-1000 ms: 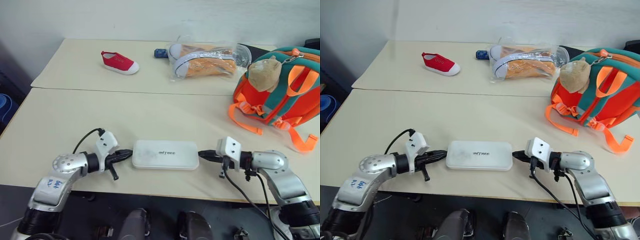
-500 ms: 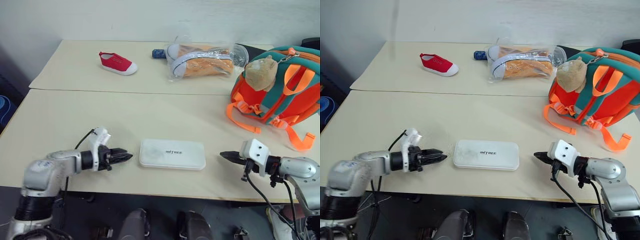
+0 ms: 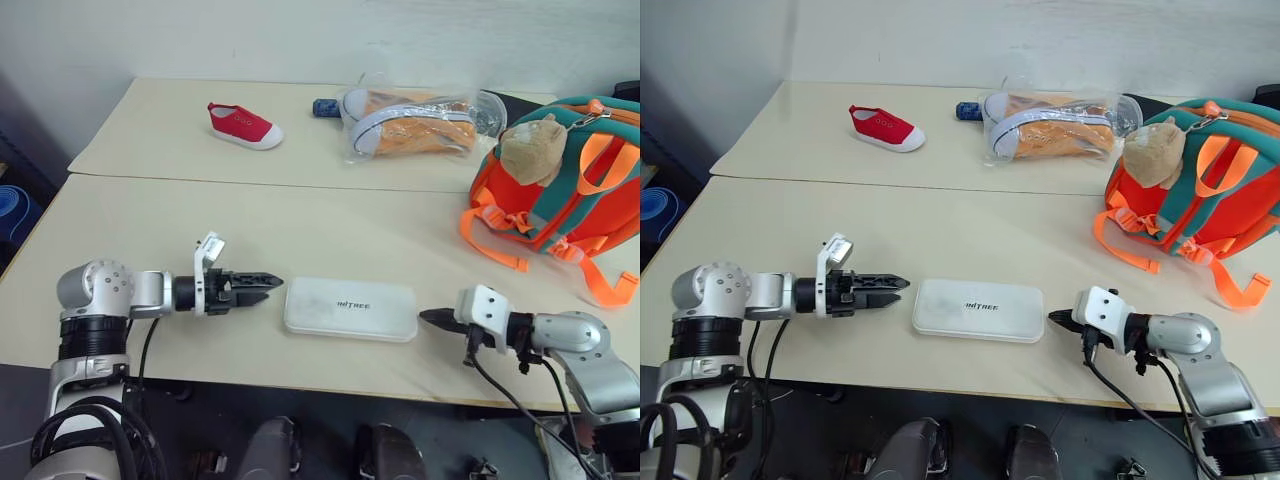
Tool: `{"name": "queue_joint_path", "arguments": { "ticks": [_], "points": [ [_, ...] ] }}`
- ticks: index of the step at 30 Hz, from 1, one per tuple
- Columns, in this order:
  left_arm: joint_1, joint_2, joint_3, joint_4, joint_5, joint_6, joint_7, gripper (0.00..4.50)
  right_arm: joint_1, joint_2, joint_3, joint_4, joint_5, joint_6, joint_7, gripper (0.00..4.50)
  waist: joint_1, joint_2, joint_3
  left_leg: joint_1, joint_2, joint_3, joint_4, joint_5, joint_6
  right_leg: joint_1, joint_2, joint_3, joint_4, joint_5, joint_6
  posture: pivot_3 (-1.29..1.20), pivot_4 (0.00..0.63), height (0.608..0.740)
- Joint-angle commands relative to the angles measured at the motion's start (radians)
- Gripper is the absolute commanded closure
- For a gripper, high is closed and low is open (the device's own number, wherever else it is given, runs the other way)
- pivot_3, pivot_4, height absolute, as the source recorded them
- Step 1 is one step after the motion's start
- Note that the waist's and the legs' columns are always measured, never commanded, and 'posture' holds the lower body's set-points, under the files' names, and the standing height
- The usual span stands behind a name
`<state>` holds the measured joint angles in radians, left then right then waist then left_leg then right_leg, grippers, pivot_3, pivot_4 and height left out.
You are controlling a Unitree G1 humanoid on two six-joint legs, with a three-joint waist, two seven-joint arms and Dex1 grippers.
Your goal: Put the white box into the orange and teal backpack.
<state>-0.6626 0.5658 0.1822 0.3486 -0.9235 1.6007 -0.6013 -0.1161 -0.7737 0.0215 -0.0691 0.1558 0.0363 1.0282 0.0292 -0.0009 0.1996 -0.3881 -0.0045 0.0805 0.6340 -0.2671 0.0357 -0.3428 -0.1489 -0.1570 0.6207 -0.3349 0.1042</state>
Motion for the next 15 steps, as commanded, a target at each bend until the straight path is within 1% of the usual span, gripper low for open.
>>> {"name": "queue_joint_path", "arguments": {
  "ticks": [1,7,11,14,15],
  "points": [
    [0.005,-0.054,-0.087,0.035,-0.091,0.014,0.071,0.03,-0.041,0.02,0.021,0.023,-0.01,-0.031,-0.002,4.5,-0.001,0.0,0.0,0.0,0.0,0.0,0.0,0.0,0.0,0.0,0.0,0.0,0.0,0.0,0.0,0.0,0.15,0.74],
    [-0.033,-0.081,-0.124,0.075,-0.222,0.014,0.158,0.03,-0.07,0.053,0.054,0.035,-0.015,-0.041,-0.004,4.5,-0.005,0.0,0.0,0.0,0.0,0.0,0.001,0.0,0.0,0.0,0.001,0.0,0.0,0.0,0.0,0.0,0.15,0.74],
    [-0.043,-0.089,-0.14,0.079,-0.274,0.014,0.208,0.03,-0.077,0.073,0.064,0.027,-0.011,-0.04,-0.01,4.5,-0.006,0.0,0.0,0.0,0.0,0.0,0.001,0.0,0.0,0.0,0.001,0.0,0.0,0.0,0.0,0.0,0.15,0.74],
    [-0.043,-0.094,-0.135,0.076,-0.314,0.014,0.231,0.61,-0.066,0.082,0.063,0.015,-0.004,-0.038,-0.011,4.5,-0.006,0.0,0.0,0.0,0.0,0.0,0.001,0.0,0.0,0.0,0.001,0.0,0.0,0.0,0.0,0.0,0.15,0.74],
    [-0.042,-0.094,-0.134,0.073,-0.325,0.014,0.237,0.94,-0.062,0.082,0.062,0.011,-0.003,-0.038,-0.012,4.5,-0.006,-0.001,0.0,0.0,0.0,0.0,0.001,0.0,0.0,0.0,0.001,0.0,0.0,0.0,0.0,0.0,0.15,0.74]
  ]
}}
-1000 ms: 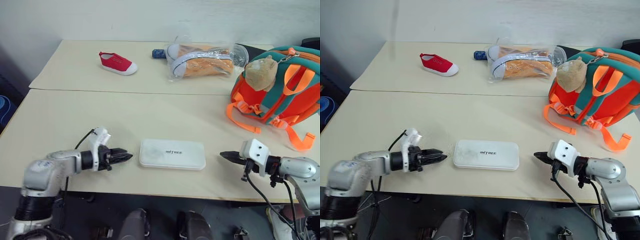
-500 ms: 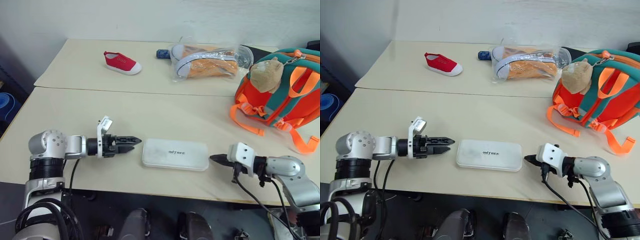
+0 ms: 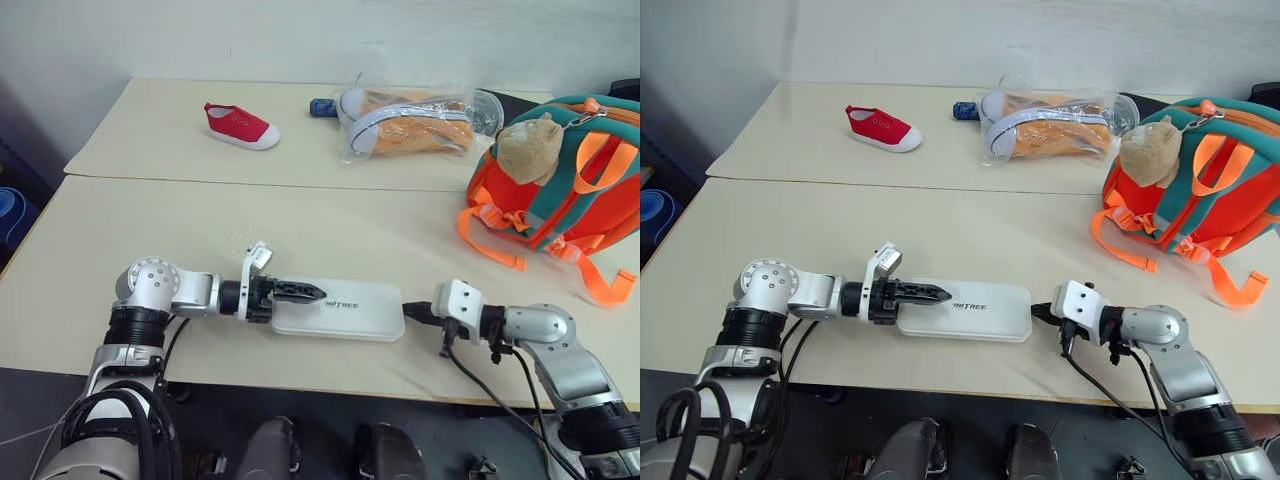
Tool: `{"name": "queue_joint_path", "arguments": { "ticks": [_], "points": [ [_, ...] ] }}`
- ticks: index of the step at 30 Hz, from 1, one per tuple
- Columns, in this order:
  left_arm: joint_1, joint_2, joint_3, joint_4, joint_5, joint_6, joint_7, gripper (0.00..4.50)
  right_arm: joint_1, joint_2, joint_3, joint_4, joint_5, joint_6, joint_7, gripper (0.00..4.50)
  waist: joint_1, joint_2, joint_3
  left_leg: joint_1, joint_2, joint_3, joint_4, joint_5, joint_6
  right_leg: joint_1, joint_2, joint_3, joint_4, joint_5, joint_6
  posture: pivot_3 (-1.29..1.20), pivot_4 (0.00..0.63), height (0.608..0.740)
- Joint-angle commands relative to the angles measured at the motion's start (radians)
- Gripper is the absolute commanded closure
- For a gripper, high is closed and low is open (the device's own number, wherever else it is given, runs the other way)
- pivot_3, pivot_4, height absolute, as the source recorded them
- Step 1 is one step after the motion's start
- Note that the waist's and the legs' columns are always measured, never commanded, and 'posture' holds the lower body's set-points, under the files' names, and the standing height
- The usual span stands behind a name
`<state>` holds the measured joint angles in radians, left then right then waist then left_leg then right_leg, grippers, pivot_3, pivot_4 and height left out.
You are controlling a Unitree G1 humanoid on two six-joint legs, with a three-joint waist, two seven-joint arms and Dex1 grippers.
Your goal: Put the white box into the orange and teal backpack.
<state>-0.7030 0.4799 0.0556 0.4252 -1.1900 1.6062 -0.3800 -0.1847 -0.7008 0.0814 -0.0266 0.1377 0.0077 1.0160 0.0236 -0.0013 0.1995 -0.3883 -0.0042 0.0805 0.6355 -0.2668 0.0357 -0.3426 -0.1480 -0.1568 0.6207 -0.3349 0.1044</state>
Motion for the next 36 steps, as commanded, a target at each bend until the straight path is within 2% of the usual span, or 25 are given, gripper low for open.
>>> {"name": "queue_joint_path", "arguments": {
  "ticks": [1,5,8,10,14,16,19,22,24,28,32,36],
  "points": [
    [-0.001,-0.006,-0.008,-0.004,-0.067,0.008,0.023,1.24,0.013,0.008,0.0,-0.033,0.016,-0.011,0.001,4.5,0.0,0.0,0.0,0.0,0.0,0.0,0.0,0.0,0.0,0.0,0.0,0.0,0.0,0.0,0.0,0.0,0.15,0.74],
    [0.027,0.015,0.026,-0.065,-0.098,0.008,0.015,2.47,0.086,-0.003,-0.082,-0.049,0.095,0.005,0.005,4.5,0.001,0.0,0.0,0.0,0.0,0.0,0.0,0.0,0.0,0.0,0.0,0.0,0.0,0.0,0.0,0.0,0.15,0.74],
    [0.068,0.007,0.084,-0.171,-0.068,-0.019,-0.008,3.28,0.188,-0.035,-0.168,-0.117,0.233,0.102,0.053,3.91,0.002,0.0,0.0,-0.001,0.0,0.0,0.0,0.0,0.0,0.0,0.0,0.0,-0.001,0.0,0.0,0.0,0.15,0.74],
    [0.109,-0.003,0.123,-0.257,-0.072,-0.092,-0.058,3.29,0.235,-0.022,-0.237,-0.141,0.273,0.125,0.012,3.27,0.002,-0.001,0.001,-0.002,0.0,0.0,0.0,0.0,0.0,0.0,0.0,0.0,-0.002,0.0,0.0,0.0,0.15,0.74],
    [0.249,0.055,0.11,-0.499,0.054,-0.407,-0.362,3.29,0.322,-0.025,-0.411,-0.118,0.297,0.12,-0.059,1.86,-0.001,-0.001,0.001,-0.002,0.0,0.0,-0.001,0.0,-0.001,-0.001,0.0,0.0,-0.005,0.0,0.0,0.0,0.15,0.74],
    [0.292,0.088,0.095,-0.531,0.144,-0.545,-0.453,3.29,0.325,-0.028,-0.5,-0.075,0.317,0.119,-0.091,1.21,0.001,-0.001,0.001,-0.001,0.001,0.001,-0.003,-0.003,-0.007,-0.002,0.0,0.001,-0.006,0.0,0.0,0.0,0.15,0.74],
    [0.321,0.117,0.066,-0.546,0.253,-0.701,-0.549,3.29,0.292,-0.032,-0.571,-0.014,0.33,0.111,-0.118,0.11,0.003,-0.001,0.001,-0.001,0.001,0.001,-0.004,-0.003,-0.008,-0.002,0.001,0.001,-0.006,0.0,-0.001,0.0,0.15,0.74],
    [0.336,0.129,0.049,-0.567,0.342,-0.864,-0.649,3.29,0.19,-0.071,-0.596,0.1,0.341,0.139,-0.115,0.05,0.0,-0.001,0.001,-0.001,0.001,0.002,-0.004,-0.003,-0.007,-0.003,0.0,0.001,-0.006,0.0,-0.001,0.0,0.15,0.74],
    [0.329,0.122,0.046,-0.564,0.36,-0.898,-0.668,3.29,0.116,-0.087,-0.583,0.157,0.342,0.153,-0.11,0.05,0.0,-0.001,0.001,-0.002,0.001,0.004,-0.004,0.0,-0.001,-0.004,0.0,0.001,-0.005,0.0,-0.001,0.0,0.15,0.74],
    [0.317,0.111,0.033,-0.568,0.386,-0.928,-0.676,3.29,-0.116,-0.1,-0.506,0.334,0.266,0.15,-0.165,0.05,-0.005,-0.001,0.001,-0.002,0.002,0.004,-0.004,0.0,0.0,-0.004,0.0,0.001,-0.005,0.0,-0.001,0.0,0.15,0.74],
    [0.354,0.122,0.021,-0.605,0.405,-0.944,-0.681,3.29,-0.282,-0.083,-0.459,0.487,0.205,0.145,-0.235,0.05,-0.006,-0.001,0.001,-0.002,0.001,0.005,-0.004,0.001,0.001,-0.005,0.0,0.001,-0.002,0.0,-0.001,0.0,0.15,0.74],
    [0.389,0.132,0.051,-0.639,0.384,-0.929,-0.661,3.29,-0.311,-0.072,-0.44,0.448,0.241,0.211,-0.211,0.05,-0.006,-0.001,0.001,-0.003,0.001,0.006,-0.003,0.002,0.001,-0.005,0.0,0.001,-0.001,0.0,-0.001,0.0,0.15,0.74]
  ]
}}
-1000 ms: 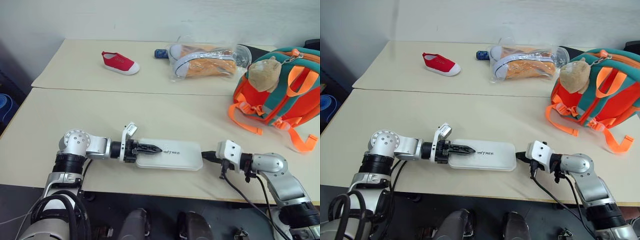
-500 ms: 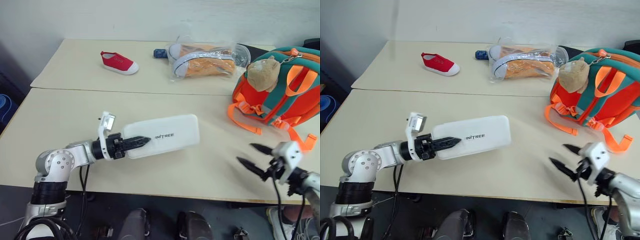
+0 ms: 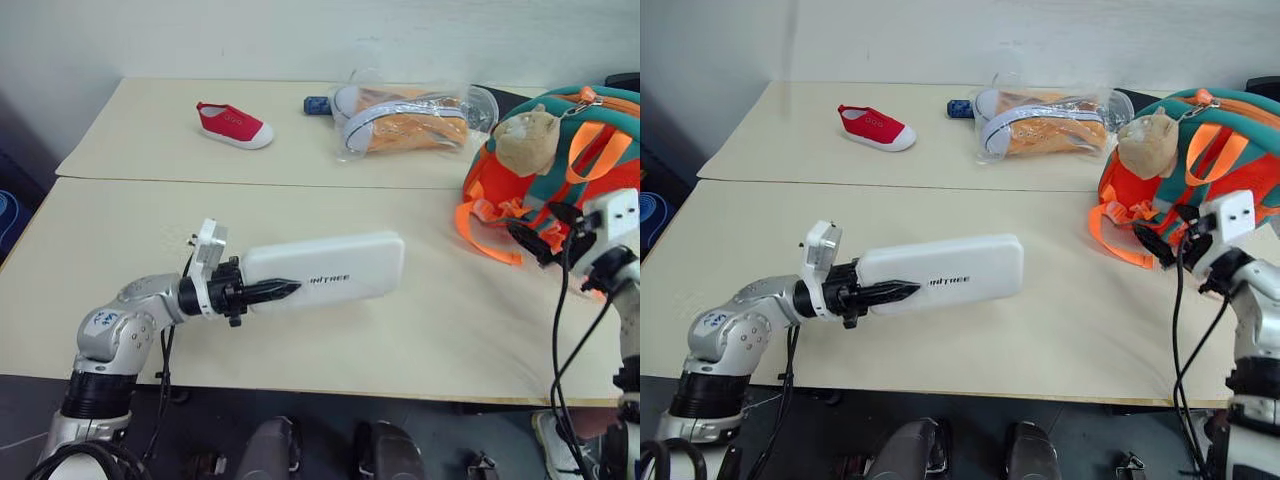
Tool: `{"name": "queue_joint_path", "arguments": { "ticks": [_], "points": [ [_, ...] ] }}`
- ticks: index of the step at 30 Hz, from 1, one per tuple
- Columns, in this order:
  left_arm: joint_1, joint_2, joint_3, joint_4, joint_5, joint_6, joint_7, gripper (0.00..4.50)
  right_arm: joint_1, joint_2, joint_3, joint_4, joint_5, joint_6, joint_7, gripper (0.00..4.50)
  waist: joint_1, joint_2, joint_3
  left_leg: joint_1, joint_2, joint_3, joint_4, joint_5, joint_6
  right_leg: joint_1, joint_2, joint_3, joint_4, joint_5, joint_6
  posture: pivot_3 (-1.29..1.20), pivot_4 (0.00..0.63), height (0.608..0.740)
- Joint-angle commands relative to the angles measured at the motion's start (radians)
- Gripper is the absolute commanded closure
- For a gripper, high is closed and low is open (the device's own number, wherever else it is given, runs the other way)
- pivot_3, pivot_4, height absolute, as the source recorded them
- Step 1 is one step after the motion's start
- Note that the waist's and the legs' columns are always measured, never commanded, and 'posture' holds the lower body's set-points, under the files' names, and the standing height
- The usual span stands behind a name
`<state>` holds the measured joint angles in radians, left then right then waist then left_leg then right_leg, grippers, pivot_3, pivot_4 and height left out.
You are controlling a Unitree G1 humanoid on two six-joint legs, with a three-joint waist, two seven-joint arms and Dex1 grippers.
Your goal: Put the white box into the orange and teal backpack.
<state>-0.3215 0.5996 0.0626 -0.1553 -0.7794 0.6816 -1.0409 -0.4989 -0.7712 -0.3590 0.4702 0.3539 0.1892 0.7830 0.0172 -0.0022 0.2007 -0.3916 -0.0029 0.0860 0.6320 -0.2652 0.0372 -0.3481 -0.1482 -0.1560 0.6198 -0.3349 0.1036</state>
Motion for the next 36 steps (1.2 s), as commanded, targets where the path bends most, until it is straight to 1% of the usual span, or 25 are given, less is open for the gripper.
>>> {"name": "queue_joint_path", "arguments": {
  "ticks": [1,5,11,14,16,19,26,27,28,31,32,36],
  "points": [
    [0.015,0.014,0.05,-0.064,-0.03,-0.003,0.003,3.29,0.019,-0.003,0.002,-0.074,0.038,0.04,0.045,0.05,0.001,0.0,0.0,0.0,0.0,0.0,0.0,0.0,0.0,0.0,0.0,0.0,0.0,0.0,0.0,0.0,0.15,0.74],
    [0.033,0.016,0.062,-0.08,-0.034,0.0,0.009,3.29,0.108,-0.022,-0.039,-0.151,0.077,0.065,0.093,0.05,0.006,0.0,0.0,0.0,0.0,-0.001,0.0,0.0,0.0,0.001,0.0,0.0,0.0,0.0,0.0,0.0,0.15,0.74],
    [0.046,0.009,0.072,-0.088,-0.039,0.004,0.012,3.29,0.247,-0.028,-0.178,-0.22,0.119,0.059,0.041,0.05,0.008,0.0,0.0,0.0,0.0,-0.001,0.0,-0.001,0.001,0.001,-0.001,0.0,0.0,0.0,0.0,0.0,0.15,0.74],
    [0.046,0.009,0.072,-0.089,-0.043,0.011,0.007,3.29,0.276,-0.027,-0.219,-0.238,0.127,0.06,0.017,0.05,0.007,0.0,0.0,0.0,0.0,-0.001,0.0,-0.001,0.001,0.001,-0.001,0.0,0.0,0.0,0.0,0.0,0.15,0.74],
    [0.038,0.008,0.068,-0.08,-0.041,0.011,0.003,3.29,0.246,-0.026,-0.222,-0.22,0.123,0.054,-0.003,0.05,0.001,0.0,0.0,0.001,0.0,0.0,0.0,-0.001,0.001,0.0,-0.001,0.0,0.0,0.0,0.0,0.0,0.15,0.74],
    [0.022,0.006,0.062,-0.066,-0.036,0.01,-0.002,3.29,0.184,-0.023,-0.183,-0.184,0.105,0.041,-0.004,0.05,-0.011,0.0,0.0,0.002,0.0,0.002,0.0,-0.001,0.0,-0.001,-0.001,0.002,-0.001,0.0,0.0,0.0,0.15,0.74],
    [-0.031,-0.014,0.056,-0.027,-0.043,0.016,-0.001,3.29,-0.118,0.057,-0.043,0.047,0.064,-0.01,0.02,0.05,-0.023,0.0,0.0,0.001,0.001,0.006,-0.001,0.0,-0.001,-0.006,0.001,0.007,0.003,0.0,0.0,0.0,0.15,0.74],
    [-0.038,-0.016,0.062,-0.023,-0.049,0.021,0.002,3.29,-0.143,0.069,-0.03,0.071,0.062,-0.014,0.032,0.43,-0.021,0.0,0.0,0.0,0.001,0.006,-0.001,0.001,0.0,-0.007,0.001,0.007,0.003,0.0,0.0,0.0,0.15,0.74],
    [-0.043,-0.017,0.067,-0.019,-0.053,0.025,0.004,3.29,-0.161,0.08,-0.015,0.089,0.063,-0.016,0.051,0.62,-0.021,0.0,0.0,0.0,0.001,0.006,-0.001,0.001,-0.001,-0.007,0.001,0.007,0.004,0.0,0.0,0.0,0.15,0.74],
    [-0.051,-0.008,0.087,-0.005,-0.057,0.03,0.005,3.29,-0.179,0.104,0.02,0.11,0.057,-0.051,0.1,1.65,-0.017,0.0,0.0,-0.003,0.001,0.005,-0.001,0.001,0.0,-0.007,0.001,0.006,0.004,0.0,0.0,0.0,0.15,0.74],
    [-0.052,-0.005,0.097,0.001,-0.059,0.031,0.008,3.29,-0.179,0.111,0.026,0.114,0.054,-0.065,0.109,2.07,-0.018,0.0,0.0,-0.004,0.001,0.005,0.0,0.001,0.0,-0.008,0.001,0.005,0.004,0.0,0.0,0.0,0.15,0.74],
    [-0.056,0.007,0.145,0.032,-0.066,0.036,0.016,3.29,-0.165,0.147,0.038,0.054,0.088,-0.063,0.15,3.47,-0.019,0.0,0.0,-0.007,-0.001,0.005,0.001,0.002,0.002,-0.01,0.001,0.005,0.004,0.001,0.001,0.0,0.15,0.74]
  ]
}}
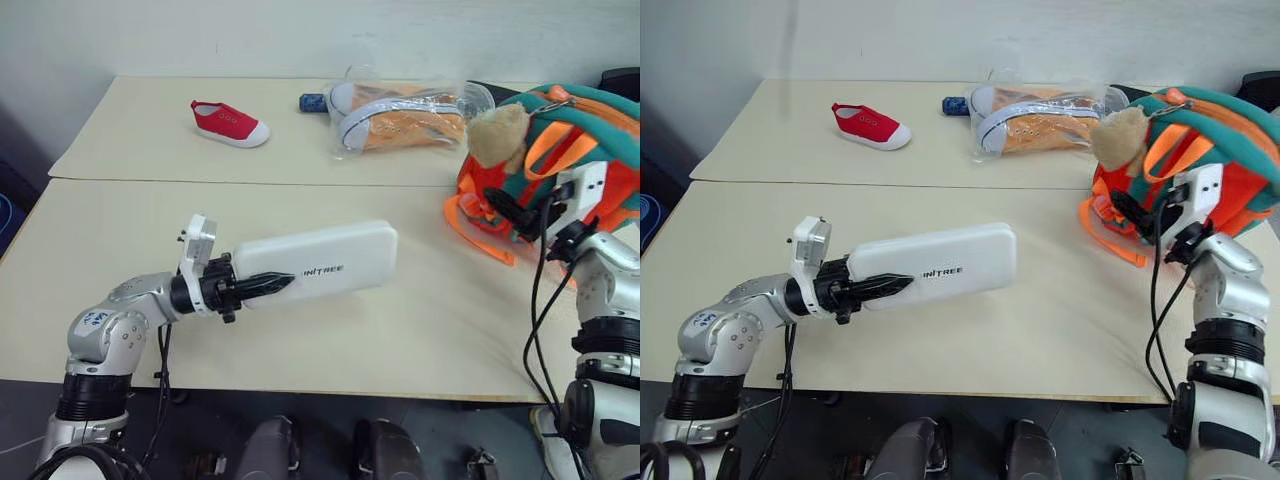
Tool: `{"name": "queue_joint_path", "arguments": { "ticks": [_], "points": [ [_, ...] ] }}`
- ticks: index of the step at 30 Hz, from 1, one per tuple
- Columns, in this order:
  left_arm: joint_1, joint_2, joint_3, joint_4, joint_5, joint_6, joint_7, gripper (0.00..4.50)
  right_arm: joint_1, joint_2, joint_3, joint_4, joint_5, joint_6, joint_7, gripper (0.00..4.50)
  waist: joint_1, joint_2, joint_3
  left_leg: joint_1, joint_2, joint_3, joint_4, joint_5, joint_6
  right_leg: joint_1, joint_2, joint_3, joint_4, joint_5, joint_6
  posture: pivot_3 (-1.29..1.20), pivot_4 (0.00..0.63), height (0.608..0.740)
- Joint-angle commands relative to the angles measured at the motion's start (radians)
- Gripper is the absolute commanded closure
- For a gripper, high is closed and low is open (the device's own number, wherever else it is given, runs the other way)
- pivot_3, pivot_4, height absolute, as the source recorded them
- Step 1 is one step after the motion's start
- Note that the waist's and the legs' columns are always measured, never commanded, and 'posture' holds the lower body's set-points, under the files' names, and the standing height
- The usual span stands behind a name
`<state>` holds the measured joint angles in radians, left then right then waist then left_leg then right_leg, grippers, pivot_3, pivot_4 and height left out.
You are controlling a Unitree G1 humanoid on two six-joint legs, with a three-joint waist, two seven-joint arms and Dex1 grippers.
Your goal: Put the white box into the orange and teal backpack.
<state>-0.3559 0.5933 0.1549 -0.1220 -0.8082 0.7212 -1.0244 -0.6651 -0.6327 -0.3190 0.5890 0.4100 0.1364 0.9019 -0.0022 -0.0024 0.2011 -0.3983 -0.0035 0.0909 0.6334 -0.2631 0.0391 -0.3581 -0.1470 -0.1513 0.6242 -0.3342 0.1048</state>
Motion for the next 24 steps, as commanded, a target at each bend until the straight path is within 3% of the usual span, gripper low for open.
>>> {"name": "queue_joint_path", "arguments": {
  "ticks": [1,3,8,13,18,24],
  "points": [
    [-0.022,0.016,0.064,0.01,-0.036,-0.004,0.004,3.29,0.009,0.022,0.001,-0.106,0.056,0.017,0.046,3.82,-0.002,0.0,0.0,0.0,0.0,0.0,0.0,0.0,0.0,0.0,0.0,0.0,0.001,0.0,0.0,0.0,0.15,0.74],
    [-0.019,0.031,0.101,0.069,-0.026,-0.015,0.004,3.29,0.068,0.061,0.042,-0.308,0.166,0.163,0.096,4.49,-0.004,0.0,0.0,0.0,0.0,0.0,0.001,0.0,0.0,-0.001,0.0,0.001,0.002,0.0,0.0,0.0,0.15,0.74],
    [-0.003,0.08,0.142,0.178,0.009,-0.048,-0.024,3.29,0.217,0.097,0.134,-0.755,0.394,0.44,0.091,4.49,-0.016,0.0,0.0,0.0,0.005,-0.001,-0.003,0.001,-0.004,-0.003,0.001,0.001,0.002,0.0,-0.001,0.0,0.15,0.74],
    [-0.007,0.086,0.199,0.22,-0.023,-0.033,-0.012,3.29,0.302,0.05,0.107,-0.996,0.687,0.672,0.028,4.49,-0.016,-0.001,0.001,-0.003,0.002,-0.001,-0.001,0.0,-0.002,-0.005,-0.001,0.001,0.002,0.0,-0.001,0.0,0.15,0.74],
    [0.008,0.099,0.251,0.195,-0.038,-0.026,-0.013,3.29,0.401,-0.13,0.028,-1.083,0.888,0.82,0.058,4.49,0.0,-0.003,0.002,-0.004,0.001,-0.001,-0.001,-0.002,0.0,-0.005,-0.002,0.001,0.0,0.0,-0.001,0.0,0.15,0.74],
    [0.016,0.119,0.309,0.114,-0.122,0.043,-0.004,3.29,0.446,-0.302,-0.059,-0.996,0.911,0.875,0.144,4.49,0.005,-0.007,0.003,-0.004,0.001,-0.001,0.0,-0.003,0.002,-0.004,-0.002,0.0,-0.002,0.001,0.0,0.0,0.15,0.74]
  ]
}}
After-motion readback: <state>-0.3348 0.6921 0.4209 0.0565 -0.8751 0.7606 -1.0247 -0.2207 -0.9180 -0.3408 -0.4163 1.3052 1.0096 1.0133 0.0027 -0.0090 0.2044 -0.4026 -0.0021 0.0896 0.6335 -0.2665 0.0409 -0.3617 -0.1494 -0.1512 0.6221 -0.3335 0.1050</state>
